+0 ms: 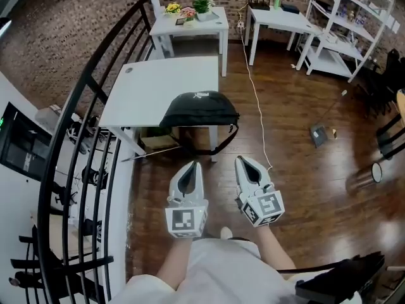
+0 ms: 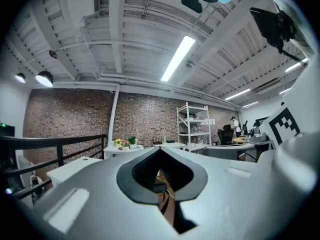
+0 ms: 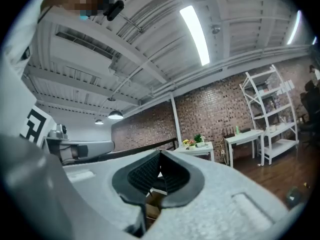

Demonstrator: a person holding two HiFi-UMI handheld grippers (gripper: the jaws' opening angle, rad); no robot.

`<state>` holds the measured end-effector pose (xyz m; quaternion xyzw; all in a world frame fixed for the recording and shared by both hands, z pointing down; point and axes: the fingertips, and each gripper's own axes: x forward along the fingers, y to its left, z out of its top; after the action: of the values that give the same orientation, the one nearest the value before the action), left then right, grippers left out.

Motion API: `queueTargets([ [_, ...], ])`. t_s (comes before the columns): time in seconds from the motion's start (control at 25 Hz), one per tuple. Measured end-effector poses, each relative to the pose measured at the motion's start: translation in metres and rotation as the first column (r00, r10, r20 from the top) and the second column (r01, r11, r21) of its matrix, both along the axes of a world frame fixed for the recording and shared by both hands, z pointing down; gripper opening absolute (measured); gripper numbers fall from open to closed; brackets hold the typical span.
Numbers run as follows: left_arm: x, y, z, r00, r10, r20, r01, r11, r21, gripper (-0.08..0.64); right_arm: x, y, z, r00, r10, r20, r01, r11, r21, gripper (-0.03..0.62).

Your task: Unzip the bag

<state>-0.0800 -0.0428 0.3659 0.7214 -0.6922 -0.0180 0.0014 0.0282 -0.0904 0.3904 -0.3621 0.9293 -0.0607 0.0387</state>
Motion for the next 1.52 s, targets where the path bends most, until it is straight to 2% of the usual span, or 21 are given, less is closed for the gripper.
queueTargets([
  [0.12, -0.032, -0.056, 0.018, 1.000, 0.016, 0.004, -0.016, 1.000, -0.004, 0.015, -0.024, -0.052, 0.008, 0.999, 0.036, -0.022, -0.035, 0.999, 0.021, -0.015],
  [0.32, -0.061, -0.142, 0.026, 0.992, 0.123, 0.033, -0.121, 0.992, -0.041, 0.015, -0.041, -0.141, 0.011, 0.982, 0.160, -0.097, -0.156, 0.987, 0.046, -0.015],
  [0.48, -0.066, -0.200, 0.043, 0.974, 0.226, 0.019, -0.224, 0.972, -0.076, 0.015, -0.032, -0.181, 0.046, 0.944, 0.281, -0.172, -0.284, 0.959, 0.011, -0.015],
  [0.64, -0.060, -0.244, 0.094, 0.955, 0.295, 0.023, -0.285, 0.939, -0.190, 0.015, -0.021, -0.198, 0.109, 0.910, 0.304, -0.283, -0.341, 0.935, -0.093, -0.015],
  [0.76, -0.039, -0.263, 0.129, 0.941, 0.338, 0.002, -0.324, 0.904, -0.278, 0.016, -0.008, -0.219, 0.158, 0.906, 0.247, -0.343, -0.329, 0.921, -0.206, -0.015],
  [0.92, -0.020, -0.279, 0.190, 0.946, 0.319, -0.061, -0.316, 0.863, -0.394, 0.017, -0.002, -0.248, 0.233, 0.897, 0.145, -0.419, -0.284, 0.913, -0.293, -0.001],
  [1.08, 0.002, -0.286, 0.257, 0.936, 0.331, -0.117, -0.343, 0.797, -0.497, 0.015, -0.003, -0.268, 0.308, 0.890, 0.074, -0.450, -0.261, 0.891, -0.372, 0.024],
  [1.16, 0.010, -0.286, 0.288, 0.936, 0.318, -0.150, -0.347, 0.763, -0.546, 0.017, -0.009, -0.272, 0.337, 0.882, 0.019, -0.470, -0.234, 0.885, -0.403, 0.077],
  [1.28, 0.015, -0.281, 0.326, 0.941, 0.298, -0.162, -0.333, 0.724, -0.604, 0.017, -0.020, -0.272, 0.371, 0.844, -0.070, -0.532, -0.186, 0.892, -0.412, 0.114],
  [1.36, 0.018, -0.285, 0.347, 0.941, 0.291, -0.171, -0.331, 0.703, -0.629, 0.017, -0.024, -0.281, 0.392, 0.818, -0.096, -0.567, -0.171, 0.901, -0.399, 0.124],
  [1.44, 0.021, -0.287, 0.364, 0.942, 0.288, -0.173, -0.329, 0.684, -0.651, 0.017, -0.026, -0.291, 0.407, 0.807, -0.103, -0.581, -0.168, 0.904, -0.393, 0.124],
  [1.52, 0.024, -0.286, 0.375, 0.940, 0.290, -0.179, -0.332, 0.665, -0.669, 0.017, -0.027, -0.299, 0.414, 0.810, -0.098, -0.578, -0.168, 0.905, -0.390, 0.124],
])
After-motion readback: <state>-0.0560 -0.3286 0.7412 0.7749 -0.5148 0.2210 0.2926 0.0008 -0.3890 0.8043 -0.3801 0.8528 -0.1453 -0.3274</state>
